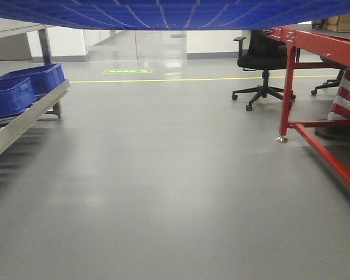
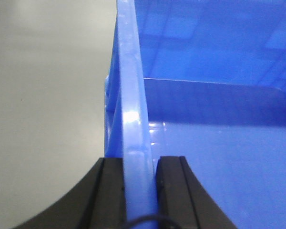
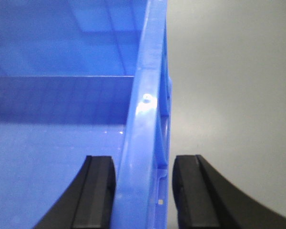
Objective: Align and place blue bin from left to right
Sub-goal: 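Drive the base across the floor carrying the blue bin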
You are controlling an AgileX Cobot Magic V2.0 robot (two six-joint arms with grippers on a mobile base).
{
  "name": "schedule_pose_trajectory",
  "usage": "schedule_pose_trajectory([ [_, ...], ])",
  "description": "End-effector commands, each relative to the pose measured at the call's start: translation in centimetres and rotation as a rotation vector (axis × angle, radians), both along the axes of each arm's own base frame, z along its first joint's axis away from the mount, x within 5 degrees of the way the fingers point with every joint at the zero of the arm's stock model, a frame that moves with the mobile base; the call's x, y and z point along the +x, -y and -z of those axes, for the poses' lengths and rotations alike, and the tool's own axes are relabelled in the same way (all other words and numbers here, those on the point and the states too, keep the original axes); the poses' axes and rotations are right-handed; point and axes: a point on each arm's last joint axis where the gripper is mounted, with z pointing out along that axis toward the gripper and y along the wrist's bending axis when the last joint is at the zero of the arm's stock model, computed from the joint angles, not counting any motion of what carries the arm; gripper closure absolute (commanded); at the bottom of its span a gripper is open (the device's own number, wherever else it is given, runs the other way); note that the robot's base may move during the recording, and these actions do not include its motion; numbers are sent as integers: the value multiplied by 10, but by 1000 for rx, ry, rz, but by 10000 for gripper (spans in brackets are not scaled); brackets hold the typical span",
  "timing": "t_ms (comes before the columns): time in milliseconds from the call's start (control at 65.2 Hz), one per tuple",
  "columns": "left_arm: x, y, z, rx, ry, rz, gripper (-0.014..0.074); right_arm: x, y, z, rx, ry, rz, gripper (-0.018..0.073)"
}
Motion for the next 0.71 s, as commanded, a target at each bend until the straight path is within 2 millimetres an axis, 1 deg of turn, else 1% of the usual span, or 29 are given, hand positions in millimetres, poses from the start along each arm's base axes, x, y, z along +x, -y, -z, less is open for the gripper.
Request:
schedule_pose_trajectory([
  [0, -5, -5, -15, -1, 96, 5, 708, 4, 7, -13, 10, 103, 43, 640],
  [690, -4, -4, -16, -7, 111, 12, 708, 4, 7, -13, 10, 103, 43, 640],
])
